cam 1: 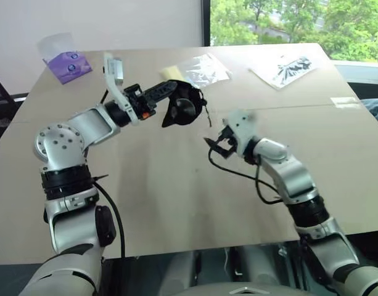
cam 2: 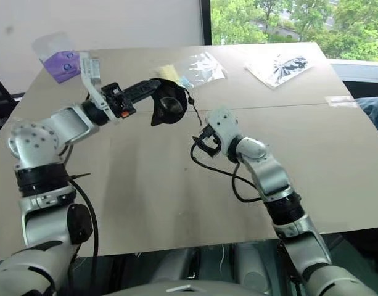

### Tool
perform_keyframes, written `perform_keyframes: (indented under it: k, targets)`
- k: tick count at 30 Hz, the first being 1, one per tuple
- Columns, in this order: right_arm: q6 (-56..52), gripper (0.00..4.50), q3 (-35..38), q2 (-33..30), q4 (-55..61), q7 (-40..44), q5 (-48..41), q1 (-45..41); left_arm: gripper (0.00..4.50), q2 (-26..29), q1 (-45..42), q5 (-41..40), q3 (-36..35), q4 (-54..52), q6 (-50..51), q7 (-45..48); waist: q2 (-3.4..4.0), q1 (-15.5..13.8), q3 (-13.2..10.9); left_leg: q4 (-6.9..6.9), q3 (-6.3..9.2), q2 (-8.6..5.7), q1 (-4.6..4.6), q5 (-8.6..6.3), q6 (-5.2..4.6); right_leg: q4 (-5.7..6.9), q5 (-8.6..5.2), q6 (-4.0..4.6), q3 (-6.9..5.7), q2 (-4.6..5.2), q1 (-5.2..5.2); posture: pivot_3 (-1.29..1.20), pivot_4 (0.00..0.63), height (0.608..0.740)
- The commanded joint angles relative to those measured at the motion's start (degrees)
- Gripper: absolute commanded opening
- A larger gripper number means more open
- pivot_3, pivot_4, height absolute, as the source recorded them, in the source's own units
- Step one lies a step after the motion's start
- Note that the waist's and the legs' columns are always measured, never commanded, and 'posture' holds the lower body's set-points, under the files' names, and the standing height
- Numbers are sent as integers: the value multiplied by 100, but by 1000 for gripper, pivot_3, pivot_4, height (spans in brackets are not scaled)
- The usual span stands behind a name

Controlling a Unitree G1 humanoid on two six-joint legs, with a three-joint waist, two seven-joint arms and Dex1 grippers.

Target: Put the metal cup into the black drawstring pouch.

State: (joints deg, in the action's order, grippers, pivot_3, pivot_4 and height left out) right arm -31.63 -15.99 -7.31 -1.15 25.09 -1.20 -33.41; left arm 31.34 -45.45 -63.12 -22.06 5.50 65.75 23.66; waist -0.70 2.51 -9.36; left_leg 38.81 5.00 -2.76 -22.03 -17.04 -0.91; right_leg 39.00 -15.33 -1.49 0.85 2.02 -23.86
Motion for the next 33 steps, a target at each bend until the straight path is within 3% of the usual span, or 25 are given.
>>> perform_keyframes:
  k: [1, 5, 9, 10, 11, 19, 24, 28, 33]
  targets:
    - [936, 4423, 86, 825, -1073, -694, 90, -422, 0, 142, -183, -106, -89, -83, 83, 96, 1, 29, 0, -3, -4, 1, 0, 0, 0, 2, 0, 0, 5, -1, -5, 0, 150, 740]
    - [1983, 4423, 445, 1475, -2434, -1499, 171, -1026, 0, 232, -152, -191, -102, -327, 286, 29, 0, 74, 0, -10, -5, 0, -3, 1, 1, -2, 0, 0, 5, 0, -11, 0, 150, 740]
    - [2598, 4423, 594, 1763, -2898, -1460, -17, -1294, 0, 267, -99, -211, -176, -461, 358, -51, -2, 64, 1, -10, 5, -5, -4, 0, 0, -9, 0, 0, -5, 6, -7, 0, 150, 740]
    - [2650, 3901, 638, 1788, -2914, -1438, -73, -1321, 0, 276, -71, -221, -197, -503, 366, -76, -1, 77, 1, -12, 5, -6, -4, 1, 0, -9, 0, 0, -4, 6, -7, 0, 150, 740]
    - [2686, 3745, 659, 1775, -2924, -1410, -94, -1330, 0, 277, -45, -233, -215, -538, 375, -96, -1, 97, 1, -14, 5, -5, -4, 1, 0, -9, 0, 0, -4, 5, -7, 0, 150, 740]
    - [2523, 158, 556, 1382, -2206, -1275, 40, -809, 0, 233, 286, -378, -254, -803, 379, -212, -1, 161, 1, -24, -1, 1, 3, 1, 2, -5, 0, 0, 4, 0, -10, 0, 150, 740]
    - [2185, 28, 476, 815, -1341, -1231, 421, -368, 0, 284, 558, -287, -146, -957, 282, -82, -1, 115, 1, -23, -1, -3, 1, 1, 1, -7, 0, 0, 3, 4, -8, 0, 150, 740]
    - [1672, 28, 561, -88, -279, -1096, 896, -210, 0, 513, 938, -94, 154, -1110, 262, 401, 0, 107, 0, -22, -2, -3, 0, 2, 1, -6, 0, 0, 5, 3, -10, 0, 150, 740]
    - [976, 0, 443, -1430, 1234, -345, 1507, -373, 2288, 636, 1119, 640, 974, -1612, -427, 1068, 1, 57, -1, -26, -3, -2, -1, 1, 1, -8, 0, 0, 6, 2, -11, 0, 150, 740]
